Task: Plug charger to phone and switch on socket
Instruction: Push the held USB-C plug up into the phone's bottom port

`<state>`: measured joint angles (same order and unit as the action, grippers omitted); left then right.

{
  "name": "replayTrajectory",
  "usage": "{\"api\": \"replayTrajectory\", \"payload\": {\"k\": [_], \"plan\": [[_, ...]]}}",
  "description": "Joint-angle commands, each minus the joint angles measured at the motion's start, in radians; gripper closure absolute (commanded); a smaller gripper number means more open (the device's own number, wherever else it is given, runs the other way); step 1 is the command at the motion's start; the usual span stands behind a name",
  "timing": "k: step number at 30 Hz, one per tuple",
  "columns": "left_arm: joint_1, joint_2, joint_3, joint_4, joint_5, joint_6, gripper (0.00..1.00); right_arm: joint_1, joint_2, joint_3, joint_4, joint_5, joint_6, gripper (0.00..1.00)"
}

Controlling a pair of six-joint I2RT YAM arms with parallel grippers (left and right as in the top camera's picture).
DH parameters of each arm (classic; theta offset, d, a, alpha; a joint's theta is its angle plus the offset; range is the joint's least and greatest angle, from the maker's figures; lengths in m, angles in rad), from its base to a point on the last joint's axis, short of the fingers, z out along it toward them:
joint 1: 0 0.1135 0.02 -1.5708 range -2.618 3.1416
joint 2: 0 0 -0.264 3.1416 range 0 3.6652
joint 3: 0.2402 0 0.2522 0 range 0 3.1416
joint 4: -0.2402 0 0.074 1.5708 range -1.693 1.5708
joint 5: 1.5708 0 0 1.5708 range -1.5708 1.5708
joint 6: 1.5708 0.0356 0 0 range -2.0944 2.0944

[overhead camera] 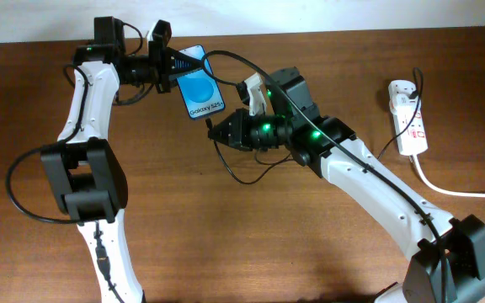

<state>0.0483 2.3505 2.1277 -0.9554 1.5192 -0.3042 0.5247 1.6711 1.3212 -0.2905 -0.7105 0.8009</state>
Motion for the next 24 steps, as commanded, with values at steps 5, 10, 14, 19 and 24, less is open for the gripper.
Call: {"api": "replayTrajectory", "payload": {"k": [5, 10, 14, 19, 24], "plan": [[0.023, -0.005, -0.001, 0.004, 0.055, -0.010, 1.00, -0.027, 0.009, -0.053, 0.045, -0.081, -0.045, 0.96], [0.031, -0.005, -0.001, 0.004, 0.055, -0.010, 1.00, -0.032, 0.009, -0.147, 0.263, -0.151, -0.026, 0.96], [0.029, -0.005, -0.001, 0.004, 0.055, -0.010, 1.00, -0.033, 0.009, -0.167, 0.312, -0.150, -0.001, 0.96], [0.021, -0.005, -0.001, 0.003, 0.055, -0.009, 1.00, -0.033, 0.009, -0.167, 0.314, -0.143, 0.002, 0.96], [0.011, -0.005, -0.001, 0.003, 0.055, -0.009, 1.00, -0.034, 0.009, -0.167, 0.319, -0.116, 0.014, 0.96]]}}
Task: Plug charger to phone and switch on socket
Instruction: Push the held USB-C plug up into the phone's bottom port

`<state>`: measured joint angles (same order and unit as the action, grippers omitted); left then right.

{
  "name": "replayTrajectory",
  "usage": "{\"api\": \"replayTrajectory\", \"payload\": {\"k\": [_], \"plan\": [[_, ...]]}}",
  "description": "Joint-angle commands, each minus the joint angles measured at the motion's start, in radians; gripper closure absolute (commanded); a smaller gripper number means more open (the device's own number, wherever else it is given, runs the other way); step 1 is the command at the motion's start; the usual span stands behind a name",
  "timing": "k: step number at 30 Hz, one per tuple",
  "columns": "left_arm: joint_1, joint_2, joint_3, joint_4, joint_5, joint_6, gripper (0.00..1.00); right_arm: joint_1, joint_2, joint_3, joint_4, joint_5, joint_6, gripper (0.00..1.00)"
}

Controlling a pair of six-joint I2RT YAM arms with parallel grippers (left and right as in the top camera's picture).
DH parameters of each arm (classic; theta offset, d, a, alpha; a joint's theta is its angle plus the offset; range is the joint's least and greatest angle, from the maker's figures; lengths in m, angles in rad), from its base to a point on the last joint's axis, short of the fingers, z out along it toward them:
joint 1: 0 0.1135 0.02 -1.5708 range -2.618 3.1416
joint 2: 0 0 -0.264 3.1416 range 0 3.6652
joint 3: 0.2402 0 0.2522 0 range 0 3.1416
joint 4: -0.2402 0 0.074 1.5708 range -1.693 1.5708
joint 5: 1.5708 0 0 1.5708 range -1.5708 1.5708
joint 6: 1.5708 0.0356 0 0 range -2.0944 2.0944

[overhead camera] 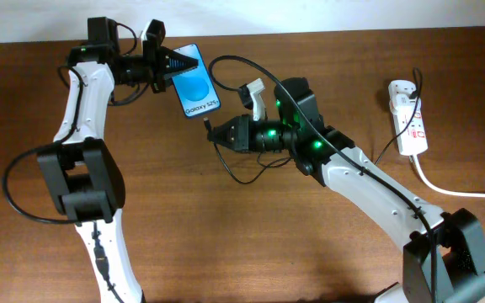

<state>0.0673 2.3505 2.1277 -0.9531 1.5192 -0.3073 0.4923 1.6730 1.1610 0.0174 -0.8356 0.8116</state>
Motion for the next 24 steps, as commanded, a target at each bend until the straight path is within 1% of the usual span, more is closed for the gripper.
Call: {"api": "replayTrajectory", "payload": {"k": [1, 24], "plan": [[-0.008, -0.005, -0.001, 0.002, 0.055, -0.006, 1.00, -0.002, 0.007, -0.006, 0.015, 0.009, 0.006, 0.96], [-0.009, -0.005, -0.001, -0.003, 0.055, -0.006, 1.00, -0.010, 0.007, -0.006, 0.021, 0.055, 0.009, 0.96]]}}
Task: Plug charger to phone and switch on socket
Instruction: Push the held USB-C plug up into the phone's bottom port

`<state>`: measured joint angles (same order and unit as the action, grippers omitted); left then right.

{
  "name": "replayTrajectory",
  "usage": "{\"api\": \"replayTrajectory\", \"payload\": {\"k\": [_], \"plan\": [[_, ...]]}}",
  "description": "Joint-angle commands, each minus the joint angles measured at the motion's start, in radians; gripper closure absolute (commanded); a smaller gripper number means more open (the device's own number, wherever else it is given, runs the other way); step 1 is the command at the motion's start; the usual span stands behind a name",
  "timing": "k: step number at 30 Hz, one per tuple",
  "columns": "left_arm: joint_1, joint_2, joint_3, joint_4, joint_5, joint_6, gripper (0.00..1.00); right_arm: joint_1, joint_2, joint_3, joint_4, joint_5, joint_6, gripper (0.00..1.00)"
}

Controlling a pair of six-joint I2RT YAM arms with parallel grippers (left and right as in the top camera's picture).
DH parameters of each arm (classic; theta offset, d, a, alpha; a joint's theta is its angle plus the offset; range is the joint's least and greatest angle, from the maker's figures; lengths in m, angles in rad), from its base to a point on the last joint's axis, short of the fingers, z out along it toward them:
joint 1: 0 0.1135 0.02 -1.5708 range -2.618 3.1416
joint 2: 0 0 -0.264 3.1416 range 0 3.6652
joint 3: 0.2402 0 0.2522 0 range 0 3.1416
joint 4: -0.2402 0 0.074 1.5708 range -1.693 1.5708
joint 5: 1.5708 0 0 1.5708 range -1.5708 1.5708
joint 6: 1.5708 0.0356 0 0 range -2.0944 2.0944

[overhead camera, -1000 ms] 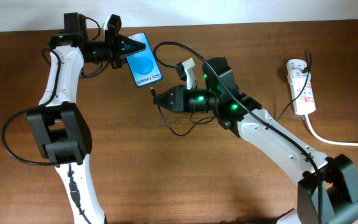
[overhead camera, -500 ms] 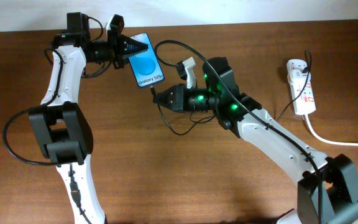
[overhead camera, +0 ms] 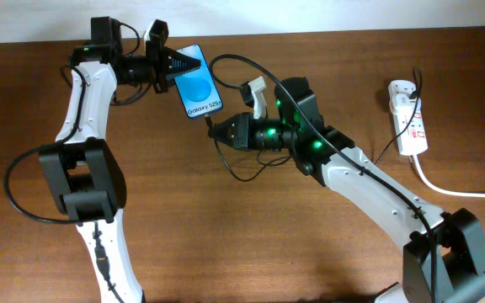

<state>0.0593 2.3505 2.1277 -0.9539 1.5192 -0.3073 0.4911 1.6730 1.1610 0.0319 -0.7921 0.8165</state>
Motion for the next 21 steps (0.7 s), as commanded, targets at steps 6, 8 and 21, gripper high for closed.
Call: {"api": "replayTrajectory", "payload": {"k": [6, 8, 21], "plan": [[-0.001, -0.005, -0.001, -0.005, 0.055, -0.006, 1.00, -0.010, 0.007, -0.006, 0.006, 0.023, 0.003, 0.96], [-0.001, -0.005, -0.001, -0.005, 0.055, -0.006, 1.00, -0.010, 0.007, -0.006, 0.006, 0.023, 0.004, 0.96], [-0.040, -0.005, -0.001, -0.010, 0.055, 0.009, 1.00, -0.016, 0.007, -0.006, 0.039, 0.042, 0.012, 0.96]]}}
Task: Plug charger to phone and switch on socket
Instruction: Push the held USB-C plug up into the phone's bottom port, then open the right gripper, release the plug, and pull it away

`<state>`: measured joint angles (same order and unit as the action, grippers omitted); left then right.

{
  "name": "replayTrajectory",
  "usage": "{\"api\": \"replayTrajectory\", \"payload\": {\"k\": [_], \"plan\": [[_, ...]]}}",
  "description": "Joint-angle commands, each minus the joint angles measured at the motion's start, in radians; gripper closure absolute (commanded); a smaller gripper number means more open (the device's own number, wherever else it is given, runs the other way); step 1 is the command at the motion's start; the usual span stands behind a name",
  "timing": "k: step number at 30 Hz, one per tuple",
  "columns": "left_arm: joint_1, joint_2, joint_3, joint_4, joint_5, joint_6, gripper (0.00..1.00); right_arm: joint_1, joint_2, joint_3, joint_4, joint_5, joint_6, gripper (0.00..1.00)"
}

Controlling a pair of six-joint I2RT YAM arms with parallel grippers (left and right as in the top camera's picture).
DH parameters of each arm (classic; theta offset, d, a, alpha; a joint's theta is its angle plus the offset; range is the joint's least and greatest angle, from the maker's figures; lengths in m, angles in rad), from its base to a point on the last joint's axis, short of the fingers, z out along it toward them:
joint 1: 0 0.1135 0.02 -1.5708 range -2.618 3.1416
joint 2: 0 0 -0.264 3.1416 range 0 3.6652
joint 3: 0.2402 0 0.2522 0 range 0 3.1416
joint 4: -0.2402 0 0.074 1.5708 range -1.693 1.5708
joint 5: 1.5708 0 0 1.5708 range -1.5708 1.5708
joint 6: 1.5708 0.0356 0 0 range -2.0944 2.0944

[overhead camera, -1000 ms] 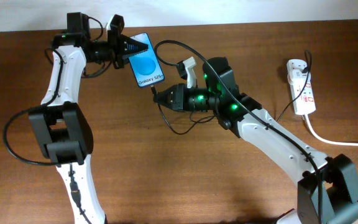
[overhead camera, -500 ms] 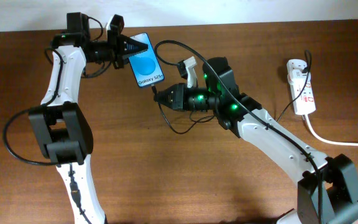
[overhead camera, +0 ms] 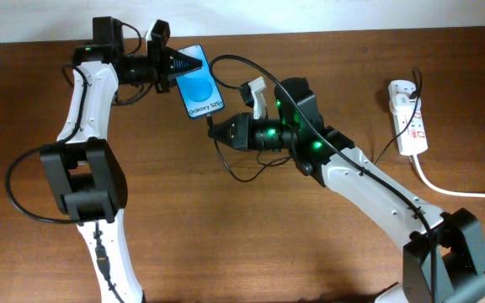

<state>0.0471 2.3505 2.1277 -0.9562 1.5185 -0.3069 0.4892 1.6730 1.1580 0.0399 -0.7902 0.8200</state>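
The phone [overhead camera: 197,87], with a lit blue screen, lies tilted at the back of the table. My left gripper [overhead camera: 178,64] is shut on its upper left end. From the right, my right gripper [overhead camera: 218,130] is shut on the charger plug [overhead camera: 211,120]. The plug's tip sits at the phone's lower end; whether it is seated cannot be told. The black charger cable [overhead camera: 244,178] loops under the right arm, and another stretch arcs over it. At the far right lies the white socket strip [overhead camera: 408,119], with neither gripper near it.
The strip's white lead [overhead camera: 453,190] runs off the right edge. The left arm's base [overhead camera: 82,189] stands at the front left, the right arm's base [overhead camera: 453,252] at the front right. A pale wall borders the brown table [overhead camera: 226,244] at the back.
Hardly anything has moved. The phone and the right gripper with the plug have each shifted a few pixels to the right. The plug's tip stays at the phone's lower end.
At first my left gripper held the phone and my right held the plug a little below its lower end. The phone then sat slightly further back and left, with a gap to the plug. After that the plug's tip was at the phone's lower end, as now.
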Motion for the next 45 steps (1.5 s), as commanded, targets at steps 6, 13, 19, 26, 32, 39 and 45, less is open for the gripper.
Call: {"api": "replayTrajectory", "payload": {"k": [6, 13, 19, 26, 32, 39, 45], "plan": [[-0.033, -0.005, -0.001, -0.007, 0.056, 0.009, 1.00, -0.028, 0.007, -0.003, 0.035, 0.039, 0.008, 0.96], [-0.045, -0.005, -0.001, -0.007, 0.056, 0.016, 1.00, -0.038, 0.007, -0.003, 0.065, 0.044, 0.012, 0.96], [-0.069, -0.005, -0.001, -0.007, 0.056, 0.017, 1.00, -0.038, 0.007, -0.003, 0.091, 0.066, 0.027, 0.96], [-0.064, -0.005, -0.001, -0.003, 0.053, 0.033, 1.00, -0.100, 0.007, -0.003, 0.061, -0.039, -0.026, 0.77], [-0.061, -0.005, -0.001, -0.003, 0.037, 0.078, 1.00, -0.201, -0.023, -0.003, -0.048, -0.072, -0.138, 0.75], [-0.069, -0.005, -0.001, -0.227, -0.341, 0.335, 1.00, -0.267, -0.100, -0.001, -0.275, 0.100, -0.320, 0.66], [-0.109, 0.011, -0.001, -0.381, -0.543, 0.470, 1.00, -0.266, -0.109, 0.000, -0.333, 0.201, -0.338, 0.64]]}}
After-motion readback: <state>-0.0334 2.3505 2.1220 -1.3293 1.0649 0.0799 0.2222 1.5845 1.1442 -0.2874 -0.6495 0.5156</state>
